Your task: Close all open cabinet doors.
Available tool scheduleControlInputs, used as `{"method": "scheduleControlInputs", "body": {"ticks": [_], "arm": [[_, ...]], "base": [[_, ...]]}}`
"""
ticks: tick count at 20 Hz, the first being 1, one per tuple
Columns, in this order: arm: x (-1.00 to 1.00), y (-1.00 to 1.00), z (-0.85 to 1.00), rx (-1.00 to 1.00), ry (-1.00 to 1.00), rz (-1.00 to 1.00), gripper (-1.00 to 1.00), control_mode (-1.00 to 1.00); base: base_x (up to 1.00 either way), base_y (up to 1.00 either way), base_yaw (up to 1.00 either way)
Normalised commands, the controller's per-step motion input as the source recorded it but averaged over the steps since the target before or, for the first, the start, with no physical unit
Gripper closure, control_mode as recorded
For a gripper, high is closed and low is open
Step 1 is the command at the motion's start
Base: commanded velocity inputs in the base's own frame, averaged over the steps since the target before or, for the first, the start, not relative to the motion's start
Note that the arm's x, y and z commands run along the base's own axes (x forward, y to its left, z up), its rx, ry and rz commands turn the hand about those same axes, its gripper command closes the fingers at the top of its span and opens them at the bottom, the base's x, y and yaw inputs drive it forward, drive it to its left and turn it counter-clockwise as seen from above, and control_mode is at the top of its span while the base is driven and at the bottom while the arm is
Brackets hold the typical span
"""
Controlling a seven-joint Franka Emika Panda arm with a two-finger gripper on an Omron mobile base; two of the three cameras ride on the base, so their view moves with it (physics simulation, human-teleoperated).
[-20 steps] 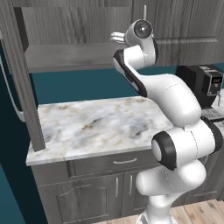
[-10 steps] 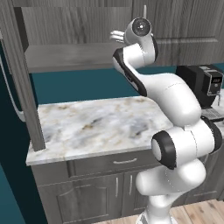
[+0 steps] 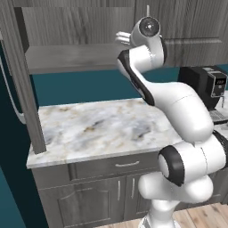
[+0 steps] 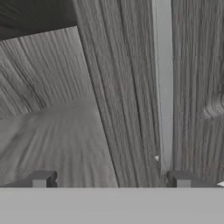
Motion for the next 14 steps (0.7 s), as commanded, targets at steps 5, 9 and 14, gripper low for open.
{"method": "scheduleControlInputs", "body": {"ticks": [5, 9, 14], "arm": [[-0.99, -0.17, 0.0, 0.0, 0.0, 0.0, -1.0, -1.0], [-1.0, -0.27, 0.0, 0.0, 0.03, 0.0, -1.0, -1.0], [-1.0, -0.09, 0.0, 0.0, 0.06, 0.02, -1.0, -1.0]], "base": [[0.0, 0.0, 0.0], [0.0, 0.0, 0.0], [0.0, 0.0, 0.0]]}}
